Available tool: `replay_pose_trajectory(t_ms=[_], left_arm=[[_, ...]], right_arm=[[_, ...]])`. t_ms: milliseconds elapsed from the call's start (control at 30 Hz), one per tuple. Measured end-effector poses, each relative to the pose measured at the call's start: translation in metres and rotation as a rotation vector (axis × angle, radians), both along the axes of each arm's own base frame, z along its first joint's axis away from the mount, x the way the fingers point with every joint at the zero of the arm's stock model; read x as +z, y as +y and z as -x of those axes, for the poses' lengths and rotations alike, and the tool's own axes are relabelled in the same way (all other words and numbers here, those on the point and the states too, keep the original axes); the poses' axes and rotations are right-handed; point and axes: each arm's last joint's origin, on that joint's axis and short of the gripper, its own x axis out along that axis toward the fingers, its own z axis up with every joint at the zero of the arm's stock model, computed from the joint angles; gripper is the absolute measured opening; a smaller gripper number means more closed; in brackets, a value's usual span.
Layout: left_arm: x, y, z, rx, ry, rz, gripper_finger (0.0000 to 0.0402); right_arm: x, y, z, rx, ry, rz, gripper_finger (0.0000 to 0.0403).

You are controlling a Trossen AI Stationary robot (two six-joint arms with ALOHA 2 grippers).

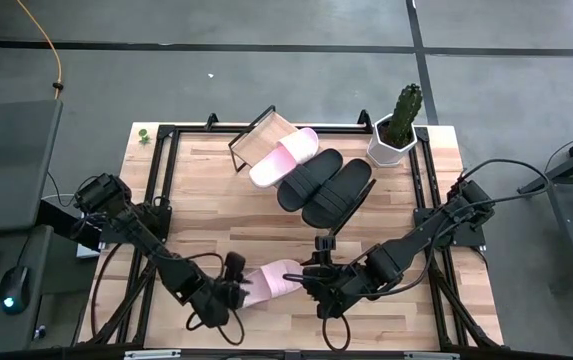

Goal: Pick and place slides into the shelf
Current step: Put the pink slipper on the shelf

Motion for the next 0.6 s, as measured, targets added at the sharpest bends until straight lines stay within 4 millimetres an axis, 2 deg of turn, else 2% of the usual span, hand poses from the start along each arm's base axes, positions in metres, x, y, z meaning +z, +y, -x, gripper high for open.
replay_pose_trajectory(t_ms=[267, 600], left_arm=[[0.003, 0.005, -0.001, -0.019, -0.052, -0.283, 0.0129], [0.007, 0.014, -0.019, -0.061, -0.08, -0.26, 0.0129]], right_arm=[[0.0, 0.0, 0.0, 0.0, 0.0, 0.0, 0.0193], [0.0, 0.0, 0.0, -0.001, 0.0, 0.0, 0.0193]])
